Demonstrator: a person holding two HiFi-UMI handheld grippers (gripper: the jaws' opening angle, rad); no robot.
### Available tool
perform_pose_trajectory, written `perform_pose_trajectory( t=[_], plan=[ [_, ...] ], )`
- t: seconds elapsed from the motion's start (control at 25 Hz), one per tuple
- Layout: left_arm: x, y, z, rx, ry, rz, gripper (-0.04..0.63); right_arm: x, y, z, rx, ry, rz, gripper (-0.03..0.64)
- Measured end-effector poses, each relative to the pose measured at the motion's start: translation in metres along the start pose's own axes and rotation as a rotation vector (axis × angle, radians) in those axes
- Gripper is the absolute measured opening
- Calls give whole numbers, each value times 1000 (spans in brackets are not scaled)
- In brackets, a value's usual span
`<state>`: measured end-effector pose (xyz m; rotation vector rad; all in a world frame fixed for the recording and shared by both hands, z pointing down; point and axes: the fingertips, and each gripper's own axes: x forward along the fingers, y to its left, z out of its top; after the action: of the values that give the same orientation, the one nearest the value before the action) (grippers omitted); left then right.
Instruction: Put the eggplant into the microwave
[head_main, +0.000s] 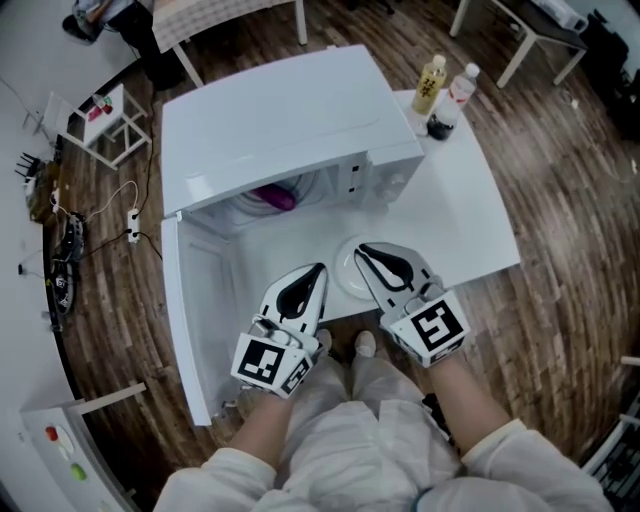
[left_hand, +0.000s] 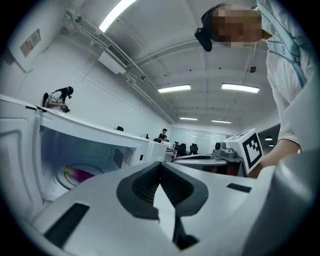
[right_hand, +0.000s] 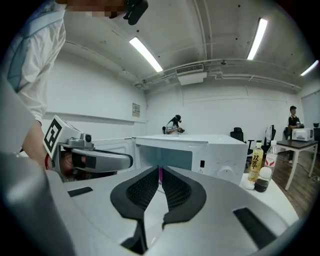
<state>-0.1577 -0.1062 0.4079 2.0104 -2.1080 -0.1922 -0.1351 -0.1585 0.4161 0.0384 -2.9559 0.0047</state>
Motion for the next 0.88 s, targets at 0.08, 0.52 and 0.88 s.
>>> perform_pose_trajectory(
  t=[0.08, 0.52, 0.88],
  plan=[
    [-5, -4, 0, -4, 9, -15, 2, -7, 3, 1, -1, 2, -1, 43],
    [-18, -26, 7, -10, 18, -81, 2, -34, 17, 9, 15, -1, 8, 38],
    [-21, -47, 39, 62, -23, -143, 2, -46, 37, 35, 10, -45, 30, 34]
  ],
)
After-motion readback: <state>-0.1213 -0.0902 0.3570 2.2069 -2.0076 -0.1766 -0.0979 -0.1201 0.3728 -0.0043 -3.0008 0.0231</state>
